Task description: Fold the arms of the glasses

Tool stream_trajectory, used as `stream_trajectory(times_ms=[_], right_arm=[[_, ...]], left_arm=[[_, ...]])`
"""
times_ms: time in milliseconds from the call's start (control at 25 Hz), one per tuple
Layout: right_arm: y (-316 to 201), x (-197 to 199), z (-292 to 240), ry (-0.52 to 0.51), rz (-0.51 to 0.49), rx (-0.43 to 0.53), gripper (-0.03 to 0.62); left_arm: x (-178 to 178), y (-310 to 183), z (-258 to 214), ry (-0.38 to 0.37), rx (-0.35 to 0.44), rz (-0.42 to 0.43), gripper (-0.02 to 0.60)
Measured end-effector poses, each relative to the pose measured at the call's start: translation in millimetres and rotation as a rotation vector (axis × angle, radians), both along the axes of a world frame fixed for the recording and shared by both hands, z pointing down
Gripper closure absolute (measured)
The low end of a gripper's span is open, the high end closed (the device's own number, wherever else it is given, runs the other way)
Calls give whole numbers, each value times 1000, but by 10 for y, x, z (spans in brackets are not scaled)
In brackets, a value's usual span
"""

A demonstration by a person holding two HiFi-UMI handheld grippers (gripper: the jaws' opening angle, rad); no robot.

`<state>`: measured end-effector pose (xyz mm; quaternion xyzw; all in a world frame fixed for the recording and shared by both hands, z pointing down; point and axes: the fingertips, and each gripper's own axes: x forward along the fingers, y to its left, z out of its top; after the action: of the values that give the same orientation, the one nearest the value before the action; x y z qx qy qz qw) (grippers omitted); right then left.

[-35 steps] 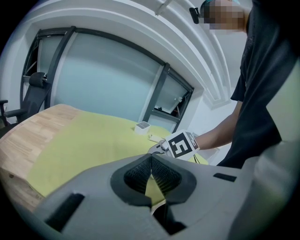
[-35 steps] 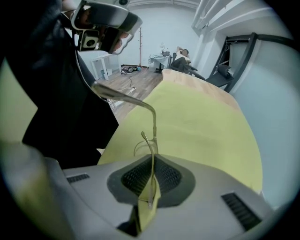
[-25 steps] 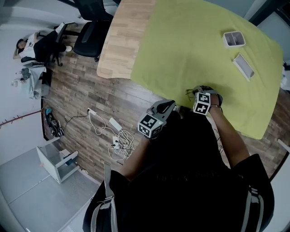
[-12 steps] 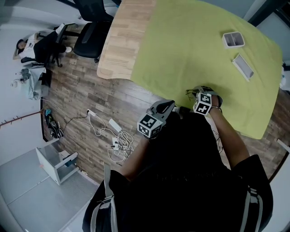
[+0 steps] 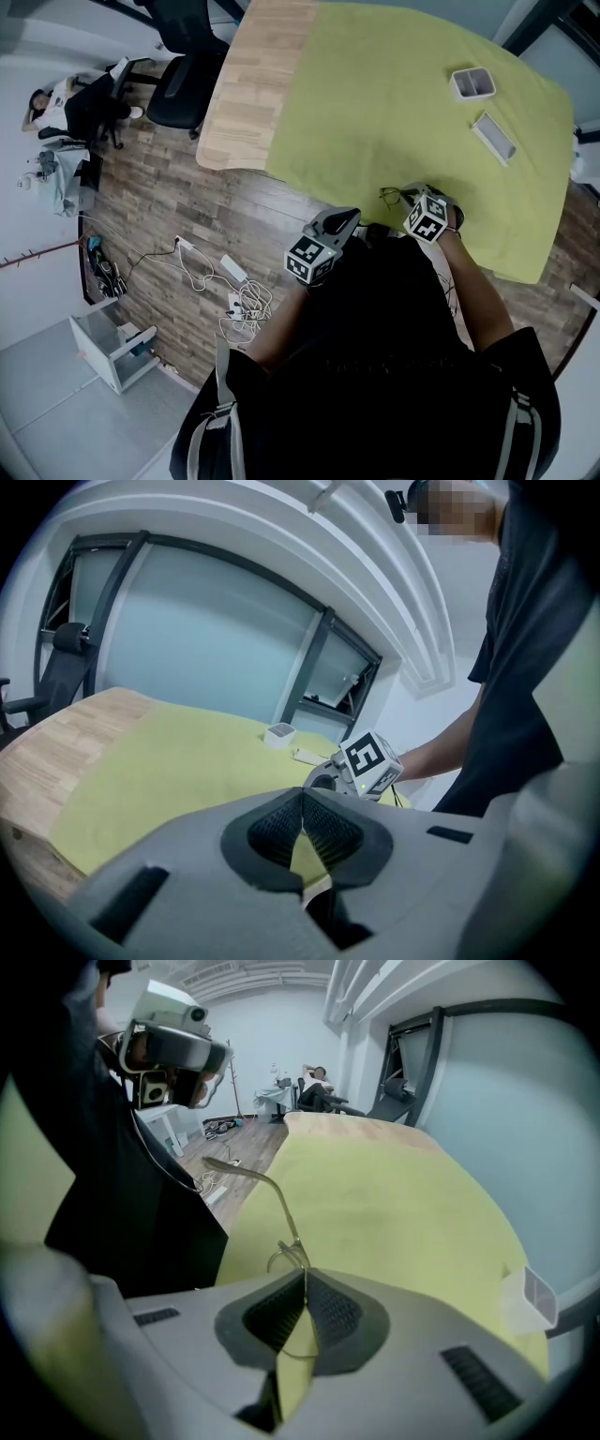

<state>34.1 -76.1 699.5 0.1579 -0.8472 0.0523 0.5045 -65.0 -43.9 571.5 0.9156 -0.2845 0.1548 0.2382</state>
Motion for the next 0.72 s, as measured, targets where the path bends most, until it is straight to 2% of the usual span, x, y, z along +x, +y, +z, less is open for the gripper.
stream_trajectory(times_ms=[320, 720], right_arm=[[163, -40, -316, -51, 46, 23, 560], [302, -53, -434, -77, 89, 27, 560]], left_arm=[[63, 13, -40, 28, 24, 33, 563], [64, 50, -10, 26, 20, 49, 563]])
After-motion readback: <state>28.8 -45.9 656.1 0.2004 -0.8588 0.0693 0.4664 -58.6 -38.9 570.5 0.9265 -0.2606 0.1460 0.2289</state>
